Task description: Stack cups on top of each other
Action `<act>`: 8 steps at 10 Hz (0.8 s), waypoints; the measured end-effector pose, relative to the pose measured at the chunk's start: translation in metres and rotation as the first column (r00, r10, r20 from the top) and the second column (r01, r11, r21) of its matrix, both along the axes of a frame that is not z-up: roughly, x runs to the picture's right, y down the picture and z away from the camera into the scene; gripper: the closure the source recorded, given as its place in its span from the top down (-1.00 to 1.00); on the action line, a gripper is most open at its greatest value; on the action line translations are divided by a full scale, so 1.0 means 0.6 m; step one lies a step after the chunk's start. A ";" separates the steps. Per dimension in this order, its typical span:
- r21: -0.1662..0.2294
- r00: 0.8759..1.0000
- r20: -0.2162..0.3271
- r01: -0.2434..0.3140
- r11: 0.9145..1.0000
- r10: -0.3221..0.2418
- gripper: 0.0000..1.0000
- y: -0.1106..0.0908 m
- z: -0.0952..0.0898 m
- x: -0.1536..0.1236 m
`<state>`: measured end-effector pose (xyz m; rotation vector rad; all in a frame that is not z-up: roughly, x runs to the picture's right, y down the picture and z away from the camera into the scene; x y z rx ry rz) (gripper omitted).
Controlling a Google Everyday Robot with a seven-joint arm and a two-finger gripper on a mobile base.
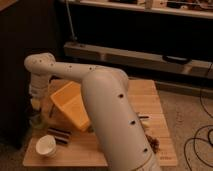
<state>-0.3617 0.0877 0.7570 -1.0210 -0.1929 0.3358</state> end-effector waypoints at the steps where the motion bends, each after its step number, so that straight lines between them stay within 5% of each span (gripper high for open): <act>1: -0.002 1.000 -0.005 -0.002 1.000 0.002 -1.00 0.000 0.002 -0.002; 8: -0.011 1.000 -0.027 0.000 1.000 -0.001 0.24 0.004 0.017 -0.017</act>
